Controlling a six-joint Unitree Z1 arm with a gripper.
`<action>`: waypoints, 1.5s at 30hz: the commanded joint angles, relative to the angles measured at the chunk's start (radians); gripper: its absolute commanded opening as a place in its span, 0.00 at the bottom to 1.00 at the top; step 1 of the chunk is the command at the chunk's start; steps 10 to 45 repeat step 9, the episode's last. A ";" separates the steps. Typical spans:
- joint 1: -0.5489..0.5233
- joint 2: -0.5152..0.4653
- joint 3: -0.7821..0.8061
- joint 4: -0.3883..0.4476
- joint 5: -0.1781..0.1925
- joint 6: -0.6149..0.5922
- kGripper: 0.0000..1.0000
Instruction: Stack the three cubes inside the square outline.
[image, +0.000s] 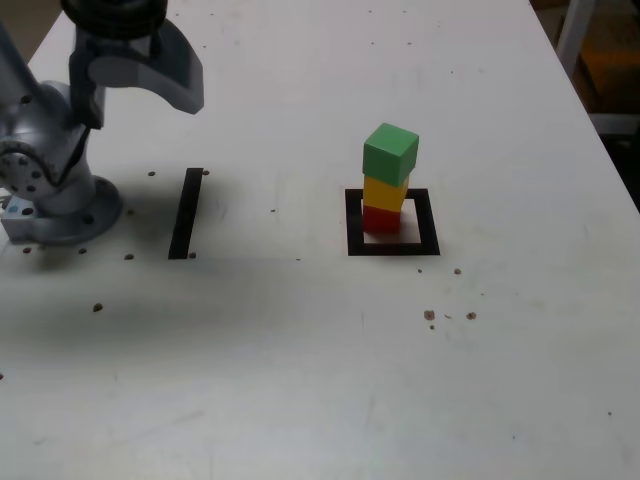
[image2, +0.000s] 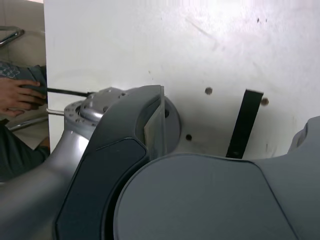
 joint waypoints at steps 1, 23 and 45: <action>0.009 0.006 0.028 0.004 -0.001 0.012 1.00; 0.003 0.006 -0.009 -0.079 -0.031 0.064 1.00; 0.003 0.006 -0.009 -0.079 -0.031 0.064 1.00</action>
